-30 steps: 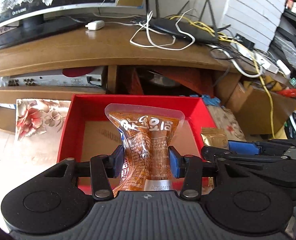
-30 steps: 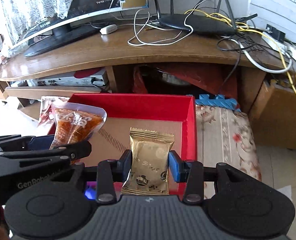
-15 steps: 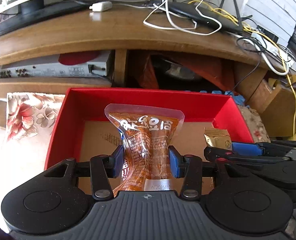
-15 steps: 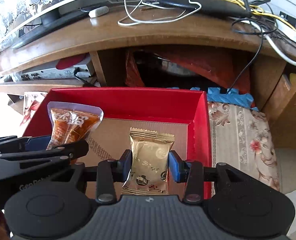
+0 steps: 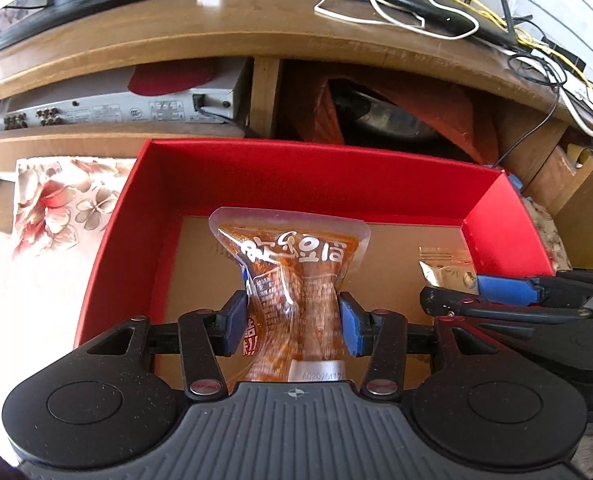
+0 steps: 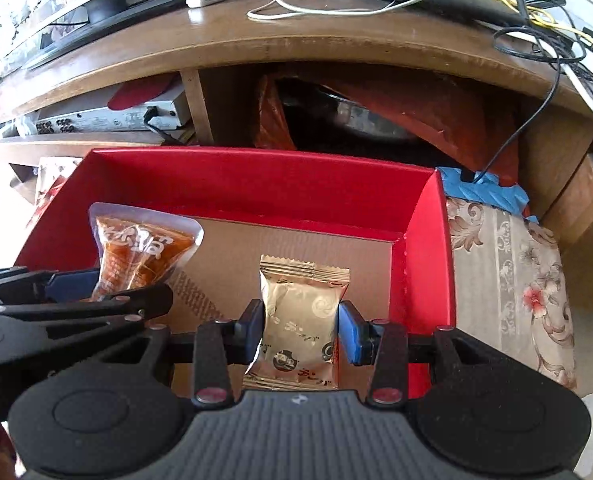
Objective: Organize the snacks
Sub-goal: 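Carry both packets over the red box and open both tools to drop them, then lower left tool onto the white-grey packet and grasp it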
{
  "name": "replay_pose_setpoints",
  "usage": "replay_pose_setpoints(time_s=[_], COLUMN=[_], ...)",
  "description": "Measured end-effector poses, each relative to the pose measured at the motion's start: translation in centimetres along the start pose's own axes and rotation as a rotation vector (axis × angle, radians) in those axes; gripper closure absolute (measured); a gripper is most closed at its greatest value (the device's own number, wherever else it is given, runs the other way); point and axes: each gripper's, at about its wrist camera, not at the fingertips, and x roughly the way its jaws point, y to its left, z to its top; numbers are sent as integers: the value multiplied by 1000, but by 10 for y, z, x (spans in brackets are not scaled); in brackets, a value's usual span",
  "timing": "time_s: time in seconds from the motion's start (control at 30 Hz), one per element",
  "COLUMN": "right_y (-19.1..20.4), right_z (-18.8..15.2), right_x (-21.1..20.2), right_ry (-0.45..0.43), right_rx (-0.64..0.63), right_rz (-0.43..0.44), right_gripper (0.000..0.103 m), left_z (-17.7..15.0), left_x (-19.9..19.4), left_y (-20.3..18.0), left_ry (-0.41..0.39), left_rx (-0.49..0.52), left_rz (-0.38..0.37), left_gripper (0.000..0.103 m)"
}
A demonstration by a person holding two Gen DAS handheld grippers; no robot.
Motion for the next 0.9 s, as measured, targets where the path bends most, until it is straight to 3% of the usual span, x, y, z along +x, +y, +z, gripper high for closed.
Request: replay_pose_setpoints(time_s=[0.47,0.9], right_y=[0,-6], right_z=[3,-11], right_x=[-15,-61], right_ry=[-36,-56], right_rx=[2,13], right_rz=[-1,-22], right_gripper=[64,63], left_z=[1,-12], left_x=[-12,-51], left_y=[2,-18], left_ry=[-22,-46], left_rx=[-8,35], left_rz=[23,-19], left_gripper=[32,30])
